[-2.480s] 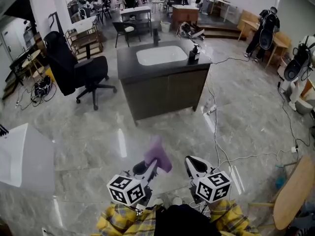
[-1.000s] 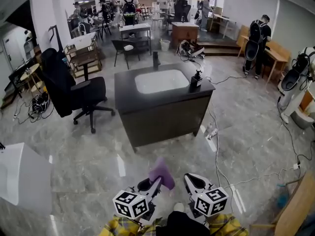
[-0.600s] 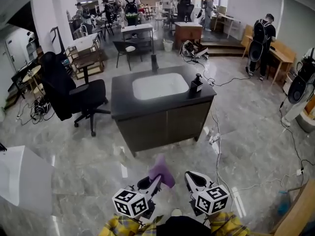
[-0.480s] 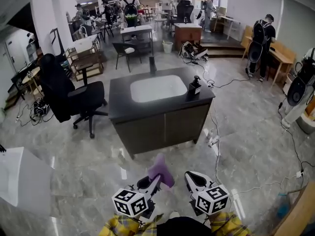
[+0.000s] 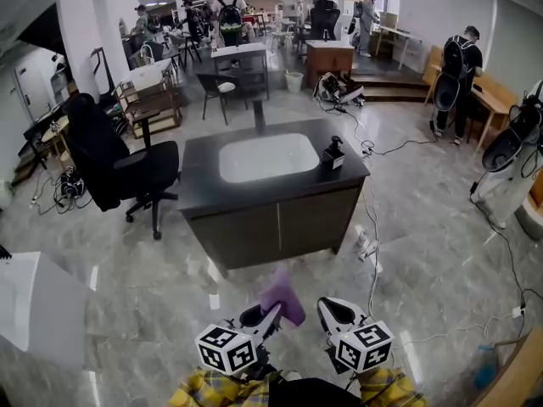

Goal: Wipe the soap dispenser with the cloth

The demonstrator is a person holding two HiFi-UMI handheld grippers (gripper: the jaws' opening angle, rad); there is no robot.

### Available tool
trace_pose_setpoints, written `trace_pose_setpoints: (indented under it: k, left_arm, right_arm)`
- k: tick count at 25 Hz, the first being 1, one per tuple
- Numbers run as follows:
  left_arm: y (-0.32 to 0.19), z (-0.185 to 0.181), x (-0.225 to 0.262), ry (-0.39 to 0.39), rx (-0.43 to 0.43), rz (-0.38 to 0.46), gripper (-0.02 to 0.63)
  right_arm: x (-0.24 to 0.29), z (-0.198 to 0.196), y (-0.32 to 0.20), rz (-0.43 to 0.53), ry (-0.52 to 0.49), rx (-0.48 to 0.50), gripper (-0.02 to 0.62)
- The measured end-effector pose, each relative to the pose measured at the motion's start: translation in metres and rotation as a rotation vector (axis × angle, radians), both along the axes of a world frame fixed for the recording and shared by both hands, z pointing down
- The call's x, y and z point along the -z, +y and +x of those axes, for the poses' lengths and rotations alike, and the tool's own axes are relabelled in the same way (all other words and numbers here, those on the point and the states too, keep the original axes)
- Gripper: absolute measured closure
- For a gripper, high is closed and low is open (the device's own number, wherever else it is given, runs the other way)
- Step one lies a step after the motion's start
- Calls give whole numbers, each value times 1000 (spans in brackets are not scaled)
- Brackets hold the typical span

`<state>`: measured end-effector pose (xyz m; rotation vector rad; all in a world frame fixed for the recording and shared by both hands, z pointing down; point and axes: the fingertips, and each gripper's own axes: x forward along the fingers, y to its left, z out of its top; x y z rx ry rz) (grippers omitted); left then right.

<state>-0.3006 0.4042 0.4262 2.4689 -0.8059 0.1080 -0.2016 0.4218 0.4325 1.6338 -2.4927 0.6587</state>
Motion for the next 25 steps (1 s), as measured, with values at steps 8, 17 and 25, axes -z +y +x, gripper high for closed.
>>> trace_pose_setpoints:
  k: [8,17,25]
  left_arm:
    - [-25,26,-9,-28,-9,-13,541]
    - [-64,67,-11,-12,-92,-14,541]
    - [-112,83,-15,-12,-131,-32,541]
  right_arm:
    - [-14,33,-10,-32,-24,-42,589]
    - [-18,74,-34,-57,-11,-148,589]
    - [-18,86,-81,-65,-2,-168,589]
